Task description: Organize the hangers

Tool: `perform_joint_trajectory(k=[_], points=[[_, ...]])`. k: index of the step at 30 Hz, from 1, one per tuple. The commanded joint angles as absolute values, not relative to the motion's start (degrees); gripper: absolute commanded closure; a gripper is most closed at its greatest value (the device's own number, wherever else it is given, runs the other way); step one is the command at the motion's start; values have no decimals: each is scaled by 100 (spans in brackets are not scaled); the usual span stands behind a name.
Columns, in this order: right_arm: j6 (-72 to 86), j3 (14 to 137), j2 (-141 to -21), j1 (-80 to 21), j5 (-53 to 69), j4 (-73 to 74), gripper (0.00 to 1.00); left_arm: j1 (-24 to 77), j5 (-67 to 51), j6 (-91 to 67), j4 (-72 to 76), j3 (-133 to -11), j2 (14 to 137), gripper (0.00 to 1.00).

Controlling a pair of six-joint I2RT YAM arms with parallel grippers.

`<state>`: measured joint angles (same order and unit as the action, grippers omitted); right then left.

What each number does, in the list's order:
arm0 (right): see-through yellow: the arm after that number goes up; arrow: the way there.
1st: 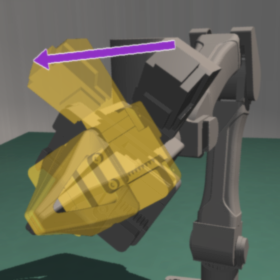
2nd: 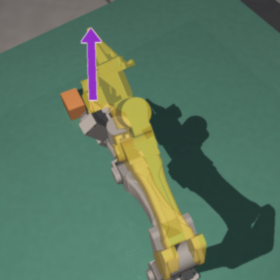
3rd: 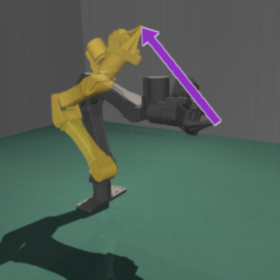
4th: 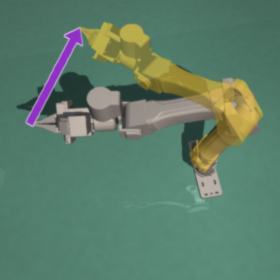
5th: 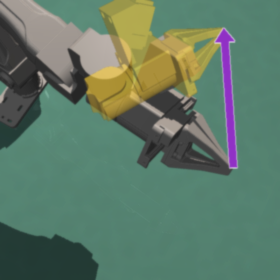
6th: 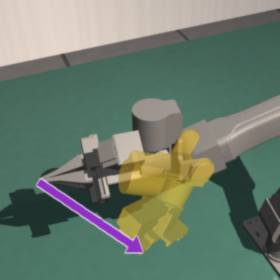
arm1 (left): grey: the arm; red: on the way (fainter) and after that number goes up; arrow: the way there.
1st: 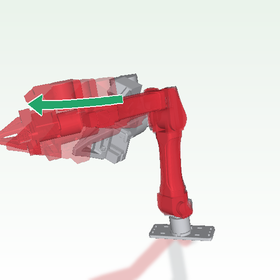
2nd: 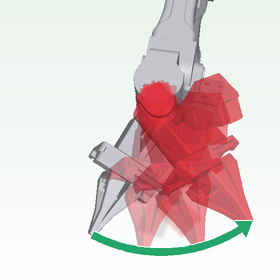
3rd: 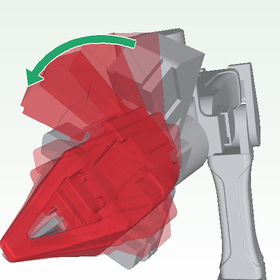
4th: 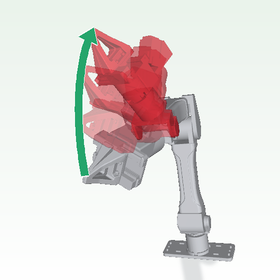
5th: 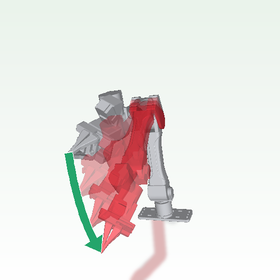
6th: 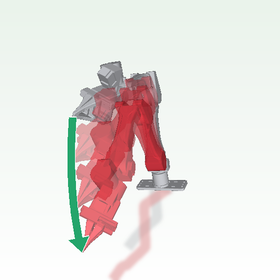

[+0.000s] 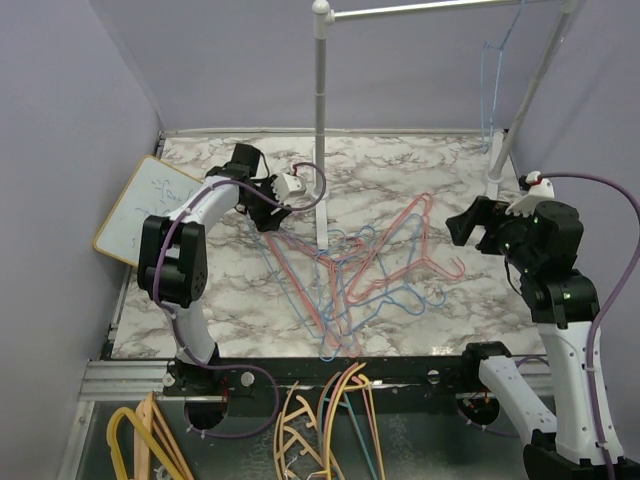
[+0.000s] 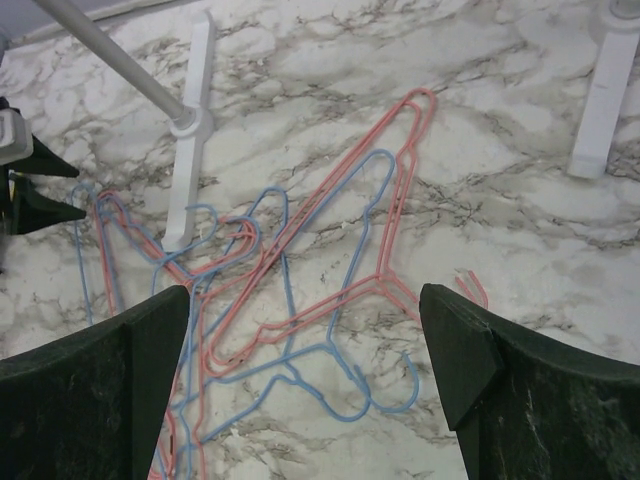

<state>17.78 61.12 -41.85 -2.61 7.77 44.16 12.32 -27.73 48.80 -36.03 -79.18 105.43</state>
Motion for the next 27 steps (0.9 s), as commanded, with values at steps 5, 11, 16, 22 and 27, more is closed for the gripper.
perform_joint_trajectory(k=[5, 11, 16, 22, 27], points=[[1929, 5831, -3949, -246, 1168, 4533, 0, 718, -2265, 3801, -4183, -8859, 11237, 36], [1915, 5645, -3956, -242, 1222, 4476, 0, 438, -1951, 1934, -3678, -8116, 10867, 35], [1934, 5581, -4072, -246, 1365, 4357, 0, 397, -2005, 1024, -3570, -7787, 10825, 35], [1927, 5625, -4079, -240, 1467, 4315, 0, 396, -1741, 467, -3480, -7871, 10990, 36], [1907, 5580, -3964, -246, 1412, 4365, 0, 403, -1600, 247, -3332, -7651, 11000, 41]])
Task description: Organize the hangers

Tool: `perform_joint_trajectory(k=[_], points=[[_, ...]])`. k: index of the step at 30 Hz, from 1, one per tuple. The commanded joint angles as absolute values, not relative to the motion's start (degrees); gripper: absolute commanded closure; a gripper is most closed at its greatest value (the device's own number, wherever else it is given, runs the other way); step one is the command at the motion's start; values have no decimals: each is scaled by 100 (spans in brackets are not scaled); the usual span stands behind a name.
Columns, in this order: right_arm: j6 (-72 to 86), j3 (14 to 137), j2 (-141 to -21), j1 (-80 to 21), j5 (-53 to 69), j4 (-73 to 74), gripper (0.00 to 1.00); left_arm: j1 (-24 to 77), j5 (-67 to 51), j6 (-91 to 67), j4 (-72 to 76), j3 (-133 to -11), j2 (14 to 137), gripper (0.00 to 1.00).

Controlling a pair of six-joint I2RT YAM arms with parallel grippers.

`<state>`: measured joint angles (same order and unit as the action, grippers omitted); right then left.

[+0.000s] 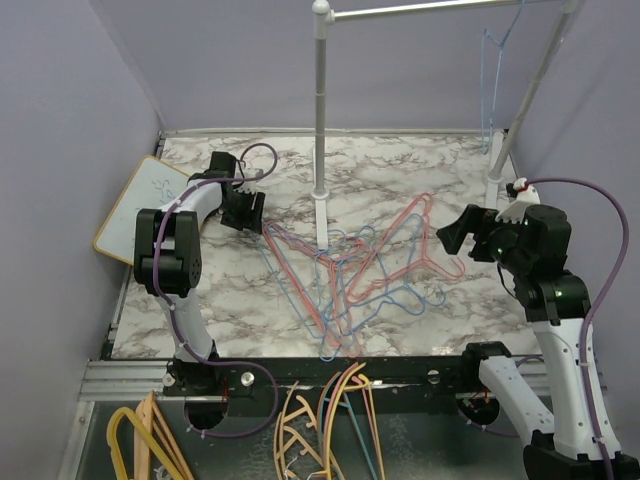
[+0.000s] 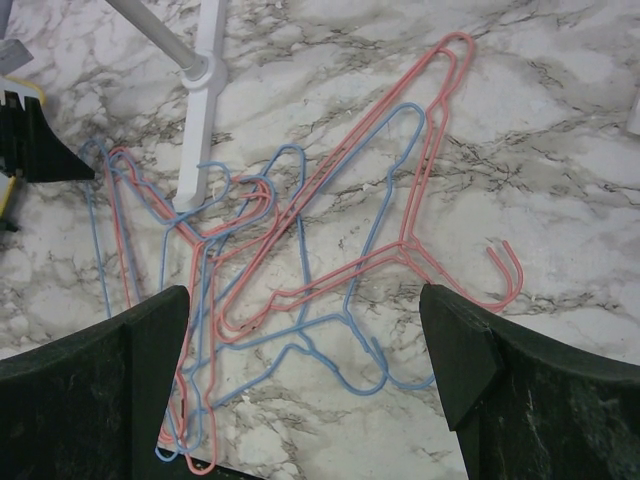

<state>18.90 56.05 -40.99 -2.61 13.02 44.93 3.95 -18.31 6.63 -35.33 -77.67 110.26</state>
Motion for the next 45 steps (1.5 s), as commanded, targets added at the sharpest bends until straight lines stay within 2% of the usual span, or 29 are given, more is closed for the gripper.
perform_joint_trajectory(k=[1, 14, 17, 21, 22, 27, 33, 39, 45], points=[[1906, 5559, -3945, -242, 1396, 4374, 0, 404, -1592, 198, -3249, -7537, 10996, 43], [1968, 5380, -3811, -243, 1602, 4350, 0, 431, -1848, -252, -2598, -6667, 10895, 63], [1994, 5361, -3810, -241, 1608, 4366, 1, 451, -2105, -304, -2556, -6578, 10992, 75], [1988, 5395, -3844, -246, 1631, 4413, 1, 466, -2271, -318, -2616, -6653, 11110, 98], [1991, 5396, -3848, -245, 1661, 4428, 1, 466, -2323, -340, -2623, -6673, 11124, 100], [1964, 5345, -3894, -246, 2080, 4440, 1, 457, -2815, -395, -2850, -6785, 11085, 100], [2282, 4680, -3763, -246, 3468, 4155, 4, 457, -3619, -590, -3323, -7137, 10629, 100], [2282, 4192, -3512, -244, 3370, 4317, 6, 336, -4689, -1098, -3615, -7609, 10059, 100], [2678, 3664, -3329, -246, 4048, 3777, 7, -126, -5339, -1964, -3248, -7734, 9754, 100]])
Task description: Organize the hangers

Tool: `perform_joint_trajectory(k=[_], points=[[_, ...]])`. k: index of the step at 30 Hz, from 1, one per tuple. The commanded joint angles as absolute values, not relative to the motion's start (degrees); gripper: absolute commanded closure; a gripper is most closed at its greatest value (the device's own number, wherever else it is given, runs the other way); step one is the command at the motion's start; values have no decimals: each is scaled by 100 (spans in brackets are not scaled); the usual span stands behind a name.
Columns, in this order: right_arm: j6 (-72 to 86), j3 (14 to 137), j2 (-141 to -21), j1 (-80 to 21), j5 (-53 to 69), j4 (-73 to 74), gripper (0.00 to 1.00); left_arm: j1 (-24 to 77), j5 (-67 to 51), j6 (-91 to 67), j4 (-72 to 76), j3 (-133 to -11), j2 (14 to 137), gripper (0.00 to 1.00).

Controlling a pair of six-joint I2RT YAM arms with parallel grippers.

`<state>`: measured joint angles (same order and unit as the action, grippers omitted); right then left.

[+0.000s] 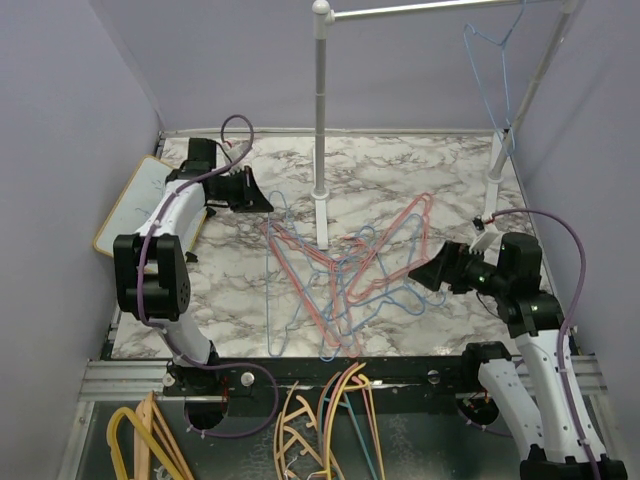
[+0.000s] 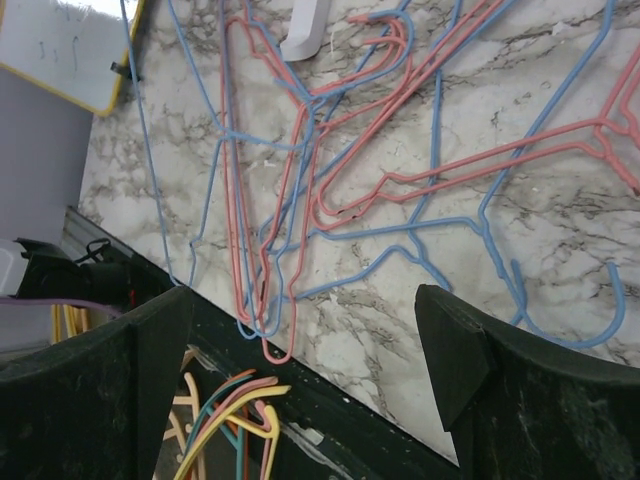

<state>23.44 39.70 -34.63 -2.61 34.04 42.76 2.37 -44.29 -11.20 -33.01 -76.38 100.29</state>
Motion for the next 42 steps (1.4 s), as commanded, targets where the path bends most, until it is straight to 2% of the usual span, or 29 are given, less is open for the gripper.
perform_joint_trajectory(k=[1, 4, 8, 16, 22, 27, 31, 35, 42], points=[[2701, 3591, -3343, -250, 4055, 3668, 7, -221, -5450, -2187, -3092, -7723, 9622, 100], [2888, 3222, -3410, -259, 4287, 3049, 7, -409, -5692, -2644, -2681, -7644, 9508, 100], [3699, 2586, -3605, -565, 4728, 1411, 7, -490, -6057, -3195, -2092, -7494, 9392, 100], [3789, 2725, -5345, -3607, 2916, -1132, 5, -514, -6462, -5033, -18, -7068, 8792, 100], [4585, 2480, -6171, -3655, 2814, -2825, 4, -519, -6539, -5761, 801, -7012, 8503, 100], [5353, 2317, -6848, -3656, 3530, -4502, 4, -519, -6451, -6204, 1645, -6691, 8300, 100], [5596, 2271, -7136, -3665, 3717, -5003, 4, -510, -6374, -6700, 2339, -6502, 8246, 100], [5878, 2182, -7308, -3697, 3954, -5696, 5, -510, -6353, -6716, 2406, -6559, 8237, 100], [5810, 2422, -7807, -4180, 3966, -5956, 5, -396, -6031, -6742, 2938, -6521, 8132, 100]])
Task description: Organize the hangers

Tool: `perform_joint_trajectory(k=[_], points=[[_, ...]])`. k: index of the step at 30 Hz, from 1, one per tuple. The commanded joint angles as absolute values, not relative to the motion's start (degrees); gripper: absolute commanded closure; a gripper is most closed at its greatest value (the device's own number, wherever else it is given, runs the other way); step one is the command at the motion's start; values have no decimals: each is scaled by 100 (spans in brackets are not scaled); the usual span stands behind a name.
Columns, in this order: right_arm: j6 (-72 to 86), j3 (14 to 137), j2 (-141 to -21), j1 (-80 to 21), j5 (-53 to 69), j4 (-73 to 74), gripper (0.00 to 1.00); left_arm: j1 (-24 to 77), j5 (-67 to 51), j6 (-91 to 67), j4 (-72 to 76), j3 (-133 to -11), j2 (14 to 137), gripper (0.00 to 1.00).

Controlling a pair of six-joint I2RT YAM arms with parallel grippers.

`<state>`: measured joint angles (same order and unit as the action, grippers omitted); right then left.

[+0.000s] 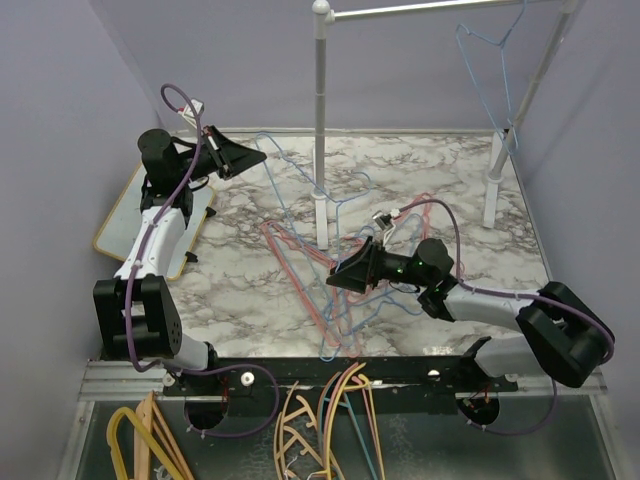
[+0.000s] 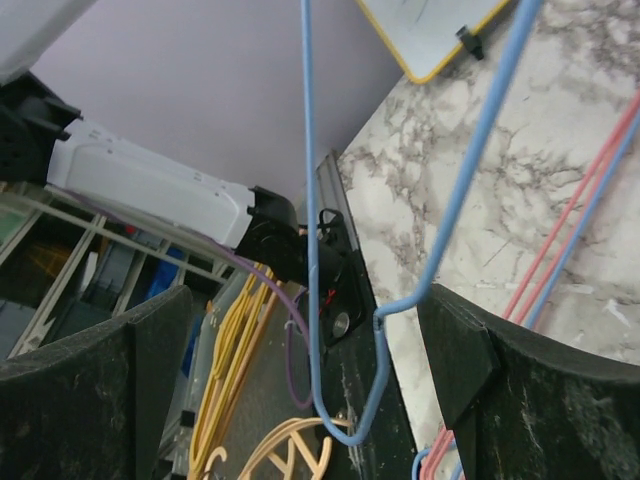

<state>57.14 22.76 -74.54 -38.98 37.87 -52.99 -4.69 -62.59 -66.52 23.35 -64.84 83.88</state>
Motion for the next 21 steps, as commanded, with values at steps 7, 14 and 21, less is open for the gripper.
perform_joint_trajectory(k=[7, 14, 21], points=[[6189, 2441, -8322, -4357, 4023, -6763, 27, -333, -5874, -6484, 2918, -6538, 8085, 100], [6149, 2384, -8041, -4403, 3880, -6486, 87, -314, -5767, -6281, 2975, -6390, 8014, 100], [5587, 2488, -6821, -4456, 3145, -4340, 99, -292, -5668, -4447, 1394, -6644, 7803, 82]])
